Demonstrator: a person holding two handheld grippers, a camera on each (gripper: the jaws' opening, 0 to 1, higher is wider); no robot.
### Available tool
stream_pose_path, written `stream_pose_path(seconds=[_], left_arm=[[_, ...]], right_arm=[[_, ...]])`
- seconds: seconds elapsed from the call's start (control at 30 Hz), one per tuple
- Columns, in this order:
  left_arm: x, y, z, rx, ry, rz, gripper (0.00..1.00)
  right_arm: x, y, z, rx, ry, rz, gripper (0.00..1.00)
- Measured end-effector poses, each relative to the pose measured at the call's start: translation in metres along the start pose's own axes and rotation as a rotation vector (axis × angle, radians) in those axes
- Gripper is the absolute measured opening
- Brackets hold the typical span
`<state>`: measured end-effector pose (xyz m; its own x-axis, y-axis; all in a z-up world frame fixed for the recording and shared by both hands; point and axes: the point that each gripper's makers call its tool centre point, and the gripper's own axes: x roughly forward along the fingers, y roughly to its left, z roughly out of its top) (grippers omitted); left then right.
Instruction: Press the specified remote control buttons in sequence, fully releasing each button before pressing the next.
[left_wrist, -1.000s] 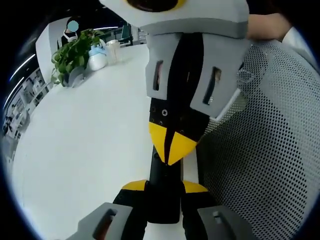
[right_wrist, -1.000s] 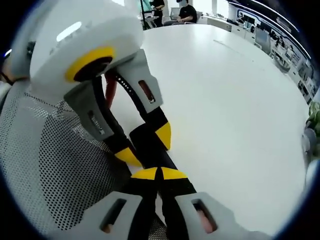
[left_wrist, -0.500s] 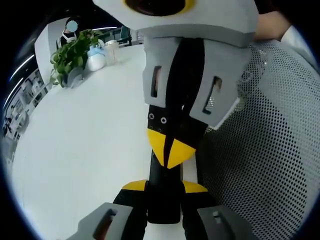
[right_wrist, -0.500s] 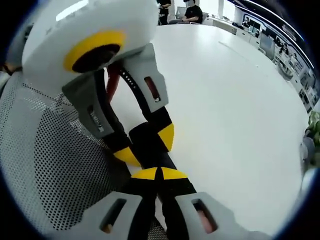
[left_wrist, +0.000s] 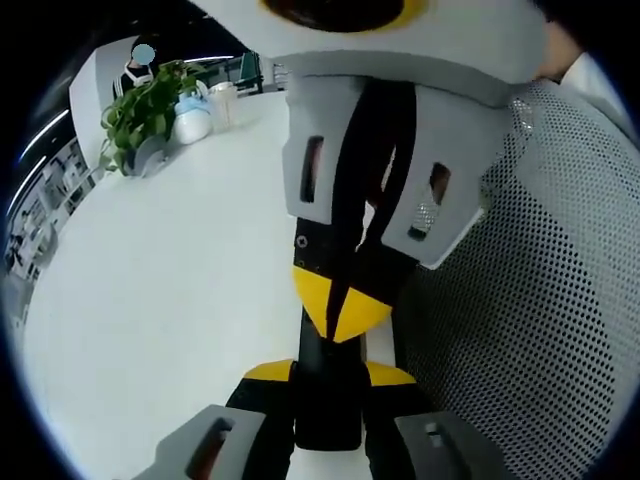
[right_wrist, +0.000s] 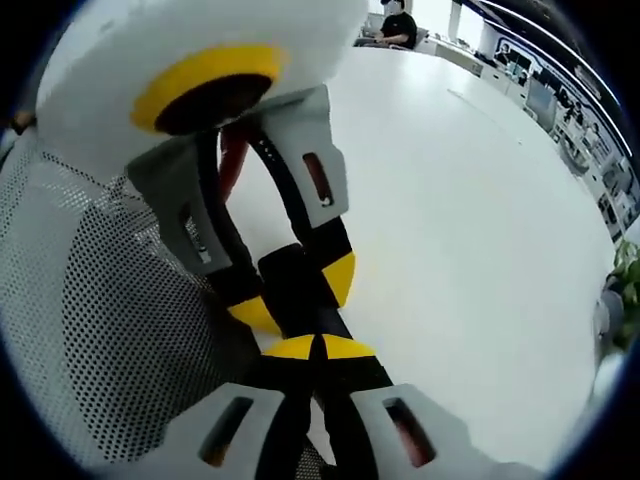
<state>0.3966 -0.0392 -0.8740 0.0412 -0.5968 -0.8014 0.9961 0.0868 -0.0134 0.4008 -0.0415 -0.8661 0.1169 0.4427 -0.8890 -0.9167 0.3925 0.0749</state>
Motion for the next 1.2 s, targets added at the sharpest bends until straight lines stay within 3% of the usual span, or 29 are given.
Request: stream_pose_path(seconds=[0.4,0.67,1.2], left_arm=[[0.000,0.000,0.000,-0.001,-0.002,0.001,0.25],[0.000,0.000,0.000,0.006,-0.003,-0.006,0.25],[-0.012,0.002,-0.014,-0.041,0.009,-0.018,0.24]], right_arm=[[0.001,0.000,-0.001,0.050,0.053,-0.023,0.00],[-0.001,0.001,-0.002,0.047,-0.004,-0.017,0.00],[-0.001,0.001,-0.001,0.061,-0.029,0.000,0.00]])
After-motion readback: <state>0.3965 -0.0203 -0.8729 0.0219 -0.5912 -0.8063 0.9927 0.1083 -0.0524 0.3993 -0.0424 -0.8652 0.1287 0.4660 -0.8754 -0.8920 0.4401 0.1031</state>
